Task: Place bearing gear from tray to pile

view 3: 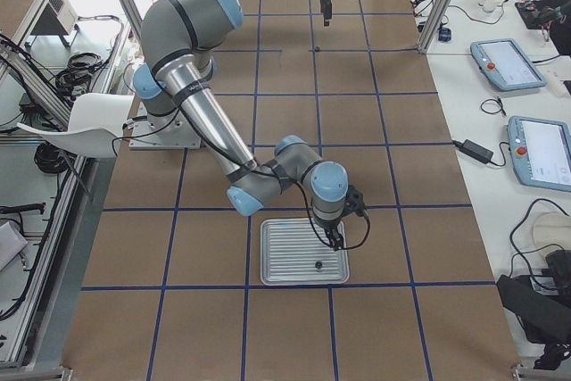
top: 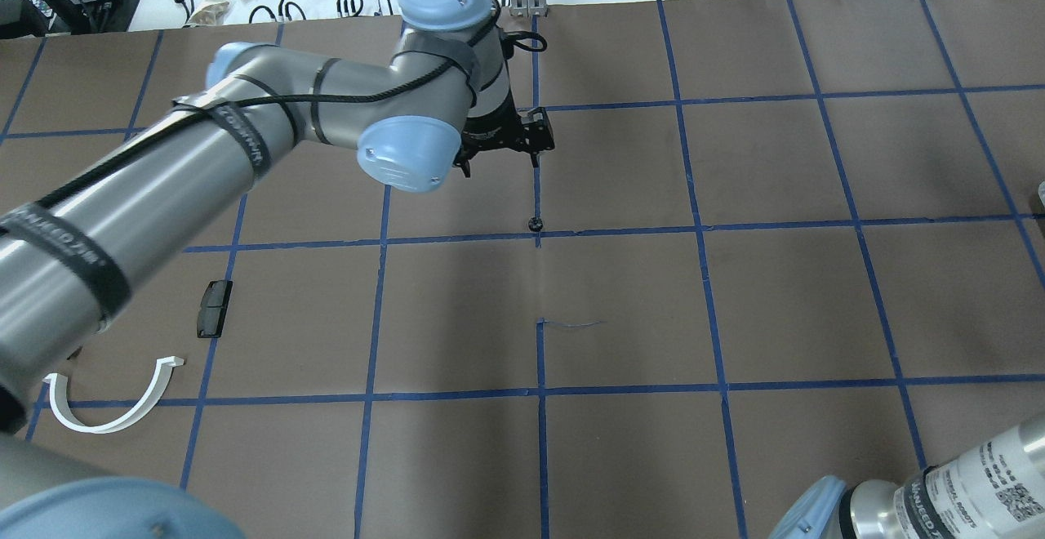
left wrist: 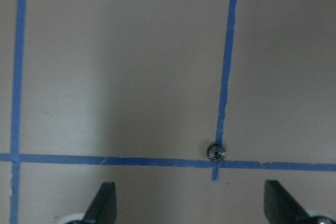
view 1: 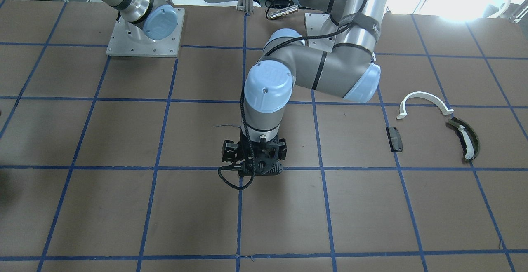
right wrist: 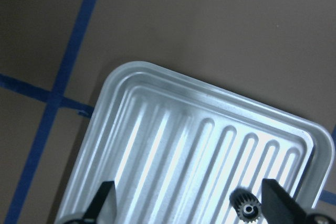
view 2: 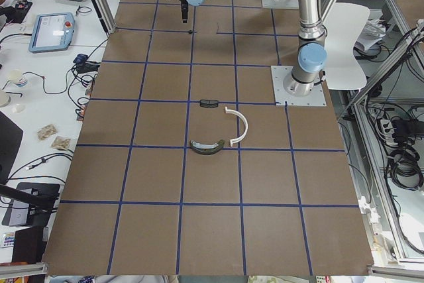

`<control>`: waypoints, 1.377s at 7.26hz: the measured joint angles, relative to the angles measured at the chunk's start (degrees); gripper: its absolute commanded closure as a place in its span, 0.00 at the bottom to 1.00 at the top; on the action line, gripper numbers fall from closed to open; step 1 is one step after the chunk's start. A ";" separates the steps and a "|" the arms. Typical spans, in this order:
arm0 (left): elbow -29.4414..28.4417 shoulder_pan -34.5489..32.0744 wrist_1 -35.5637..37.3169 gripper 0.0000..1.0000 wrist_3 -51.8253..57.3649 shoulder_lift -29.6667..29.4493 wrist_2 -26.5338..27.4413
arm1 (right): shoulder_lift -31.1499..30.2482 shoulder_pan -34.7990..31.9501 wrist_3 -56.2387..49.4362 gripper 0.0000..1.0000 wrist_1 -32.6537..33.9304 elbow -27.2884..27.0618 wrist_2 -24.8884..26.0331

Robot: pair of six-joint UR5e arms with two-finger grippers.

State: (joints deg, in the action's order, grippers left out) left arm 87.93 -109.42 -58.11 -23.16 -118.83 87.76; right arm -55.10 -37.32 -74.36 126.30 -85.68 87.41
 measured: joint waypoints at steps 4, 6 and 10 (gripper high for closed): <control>1.45 -2.95 3.97 0.02 -1.34 -5.89 1.54 | 4.78 1.90 -4.46 0.20 0.66 3.93 -0.09; 3.07 -2.94 7.39 0.22 -0.87 -6.64 1.67 | 5.53 2.26 -6.26 0.22 0.68 4.24 0.16; 3.83 -2.91 7.82 0.81 -0.35 -7.22 2.09 | 6.33 3.62 -8.70 0.54 0.61 4.40 -0.11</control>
State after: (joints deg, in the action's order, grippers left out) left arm 91.77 -112.32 -50.29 -23.51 -126.05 89.86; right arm -48.77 -33.70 -83.06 126.90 -81.29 87.30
